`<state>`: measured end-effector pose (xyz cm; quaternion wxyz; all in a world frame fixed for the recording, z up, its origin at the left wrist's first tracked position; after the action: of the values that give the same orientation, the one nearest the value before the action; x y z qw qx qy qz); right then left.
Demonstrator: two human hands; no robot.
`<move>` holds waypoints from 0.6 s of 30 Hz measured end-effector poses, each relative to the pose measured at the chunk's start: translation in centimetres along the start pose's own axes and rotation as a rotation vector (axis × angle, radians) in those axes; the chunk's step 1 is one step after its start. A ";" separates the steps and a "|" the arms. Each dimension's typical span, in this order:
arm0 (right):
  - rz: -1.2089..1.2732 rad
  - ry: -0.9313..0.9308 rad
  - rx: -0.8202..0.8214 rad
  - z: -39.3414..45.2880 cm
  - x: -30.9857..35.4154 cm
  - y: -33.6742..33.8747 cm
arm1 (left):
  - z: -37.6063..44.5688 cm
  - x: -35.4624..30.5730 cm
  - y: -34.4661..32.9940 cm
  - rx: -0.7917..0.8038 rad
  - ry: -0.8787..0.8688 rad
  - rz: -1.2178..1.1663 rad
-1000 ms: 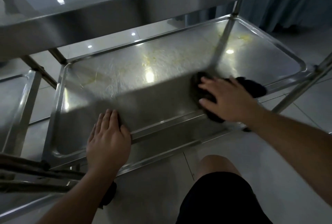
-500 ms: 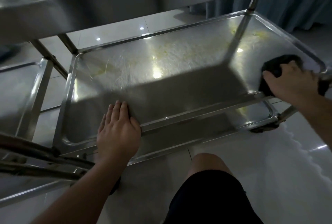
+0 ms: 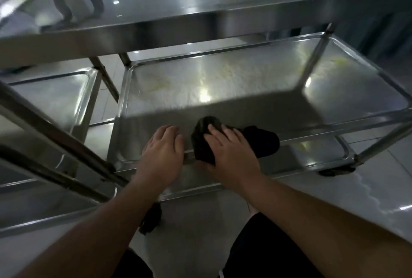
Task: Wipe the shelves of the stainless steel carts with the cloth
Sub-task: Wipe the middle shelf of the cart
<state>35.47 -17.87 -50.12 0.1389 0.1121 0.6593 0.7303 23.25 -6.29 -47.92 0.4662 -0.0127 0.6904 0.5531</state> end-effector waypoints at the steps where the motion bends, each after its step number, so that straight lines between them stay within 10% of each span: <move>1: 0.010 0.038 -0.001 0.4 1.6 0.0 | -0.5 0.5 0.9 -0.003 -0.002 0.019; 18: 0.177 0.400 0.183 2.1 11.8 3.3 | -3.4 1.6 6.7 0.066 0.078 -0.021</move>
<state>24.98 -12.06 -46.85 -0.0698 0.0346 0.7248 0.6846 16.65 -5.59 -44.10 0.4448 -0.0263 0.7257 0.5242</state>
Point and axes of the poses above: each hand's wrist, its own z-axis towards the middle knuckle, its own y-axis out of the back of the hand, x = y × z, the point moved 9 cm from there along z, towards the middle knuckle, and after that the axes turned 11 degrees about -z, right-handed, at the moved point
